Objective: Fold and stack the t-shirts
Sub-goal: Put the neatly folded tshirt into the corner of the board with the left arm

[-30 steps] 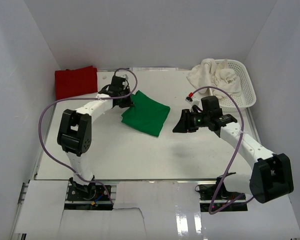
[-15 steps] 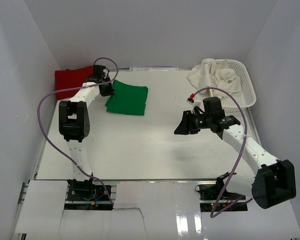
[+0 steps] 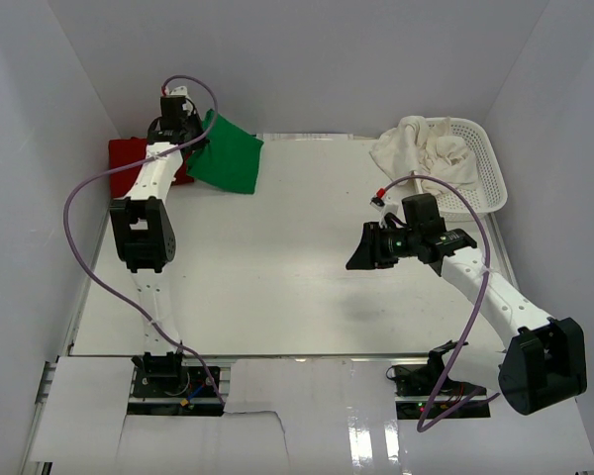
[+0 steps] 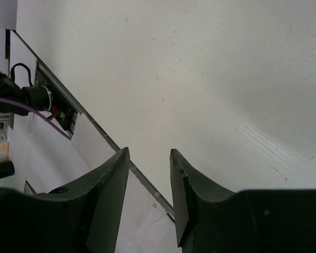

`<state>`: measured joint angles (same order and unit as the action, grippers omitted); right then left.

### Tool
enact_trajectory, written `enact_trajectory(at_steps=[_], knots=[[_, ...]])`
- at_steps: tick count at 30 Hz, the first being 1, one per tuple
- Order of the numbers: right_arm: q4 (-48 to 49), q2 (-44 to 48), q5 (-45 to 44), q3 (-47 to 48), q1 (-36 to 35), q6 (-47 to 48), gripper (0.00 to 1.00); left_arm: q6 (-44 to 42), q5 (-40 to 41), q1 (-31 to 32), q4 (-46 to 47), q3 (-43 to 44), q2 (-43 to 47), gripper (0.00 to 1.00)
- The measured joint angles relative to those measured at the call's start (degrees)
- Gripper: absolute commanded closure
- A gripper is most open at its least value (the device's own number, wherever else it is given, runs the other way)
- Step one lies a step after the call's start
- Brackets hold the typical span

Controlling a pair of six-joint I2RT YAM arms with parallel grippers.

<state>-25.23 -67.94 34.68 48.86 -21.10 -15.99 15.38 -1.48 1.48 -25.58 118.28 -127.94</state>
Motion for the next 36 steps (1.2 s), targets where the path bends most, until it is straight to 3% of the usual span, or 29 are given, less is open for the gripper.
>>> enact_trajectory(at_steps=[9,36], knots=[[-2.1,0.0,-0.2,0.0,0.0,0.0,0.57,-0.9,2.1,-3.5,2.6,2.6,-4.7,1.00],[-5.5,-0.4,0.1,0.0,0.0,-0.5,0.57,-2.4,1.1,-14.5,8.0,2.0,-2.8,1.00]])
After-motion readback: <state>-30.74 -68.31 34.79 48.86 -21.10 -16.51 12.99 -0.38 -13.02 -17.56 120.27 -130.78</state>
